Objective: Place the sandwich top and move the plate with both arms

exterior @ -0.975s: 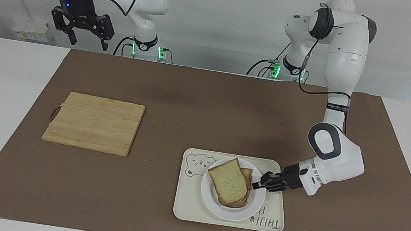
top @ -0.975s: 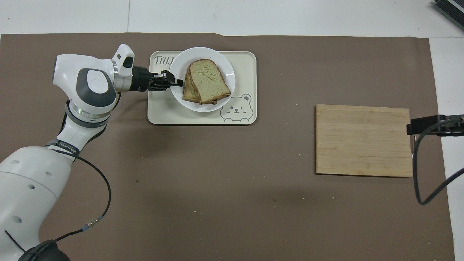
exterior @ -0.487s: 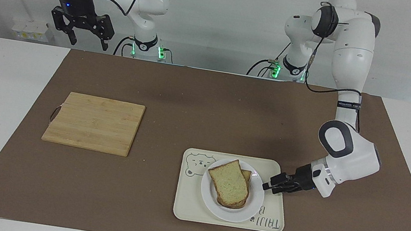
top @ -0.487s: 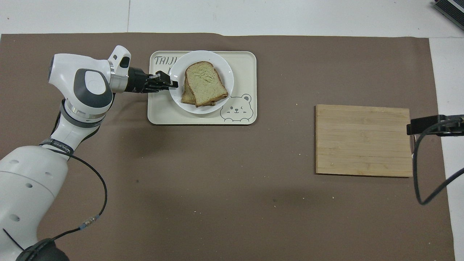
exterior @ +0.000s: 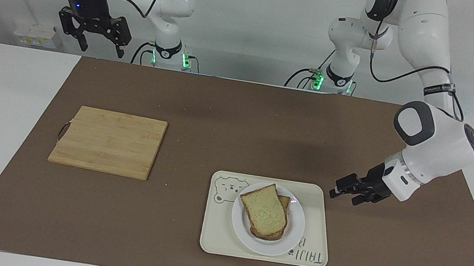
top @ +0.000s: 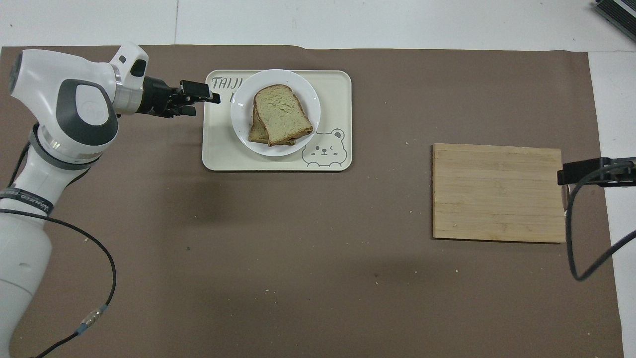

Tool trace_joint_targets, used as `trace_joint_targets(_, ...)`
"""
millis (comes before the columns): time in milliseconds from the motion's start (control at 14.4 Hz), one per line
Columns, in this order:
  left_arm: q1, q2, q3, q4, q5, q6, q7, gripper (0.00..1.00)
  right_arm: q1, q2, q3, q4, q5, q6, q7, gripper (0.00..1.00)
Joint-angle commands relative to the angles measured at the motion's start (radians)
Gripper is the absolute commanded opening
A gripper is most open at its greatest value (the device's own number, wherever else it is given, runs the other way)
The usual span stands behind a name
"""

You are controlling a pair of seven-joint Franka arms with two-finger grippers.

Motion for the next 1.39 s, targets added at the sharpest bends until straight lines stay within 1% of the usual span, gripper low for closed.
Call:
trace_joint_targets(0, 0.002, -0.065, 0.006, -0.014, 0.177, -0.084, -0.061, 1.0, -0.019, 0.048, 0.012, 0.066, -0.019, -0.04, -0.034, 1.0)
trace_joint_targets(139, 0.004, -0.117, 0.012, -0.014, 0.289, -0.122, -0.076, 1.0, -0.014, 0.037, 0.012, 0.053, -0.003, -0.015, -0.034, 1.0)
trace_joint_targets(278, 0.005, -0.176, 0.014, -0.014, 0.315, -0.15, -0.131, 1.0, -0.014, 0.032, 0.012, 0.046, -0.002, -0.013, -0.034, 1.0)
trace_joint_targets(418, 0.02, -0.236, 0.015, -0.015, 0.323, -0.193, -0.141, 1.0, -0.017, 0.029, 0.012, 0.037, 0.0, -0.018, -0.034, 1.0)
trace_joint_targets(557, 0.019, -0.28, 0.015, -0.009, 0.392, -0.266, -0.135, 1.0, -0.021, 0.028, 0.011, 0.037, 0.001, -0.018, -0.034, 1.0)
trace_joint_targets(766, 0.019, -0.355, 0.015, -0.008, 0.403, -0.346, -0.133, 1.0, -0.021, 0.028, 0.011, 0.037, 0.001, -0.018, -0.034, 1.0)
trace_joint_targets(905, 0.018, -0.368, 0.02, 0.011, 0.404, -0.438, -0.133, 1.0, -0.021, 0.028, 0.011, 0.036, 0.001, -0.018, -0.034, 1.0)
trace_joint_targets(975, 0.018, -0.372, 0.02, 0.018, 0.404, -0.463, -0.133, 1.0, -0.021, 0.026, 0.011, 0.037, 0.001, -0.018, -0.034, 1.0)
trace_joint_targets(1044, 0.018, -0.41, 0.012, 0.005, 0.401, -0.454, -0.132, 1.0, -0.021, 0.026, 0.011, 0.036, 0.001, -0.018, -0.034, 1.0)
trace_joint_targets(1114, 0.014, -0.435, 0.012, -0.042, 0.401, -0.428, -0.13, 1.0, -0.021, 0.026, 0.011, 0.036, 0.001, -0.018, -0.034, 1.0)
trace_joint_targets(1184, 0.011, -0.444, 0.014, -0.061, 0.401, -0.405, -0.133, 1.0, -0.021, 0.028, 0.011, 0.036, 0.001, -0.018, -0.034, 1.0)
trace_joint_targets(1323, 0.011, -0.444, 0.014, -0.057, 0.401, -0.411, -0.133, 1.0, -0.021, 0.026, 0.011, 0.036, 0.001, -0.021, -0.034, 1.0)
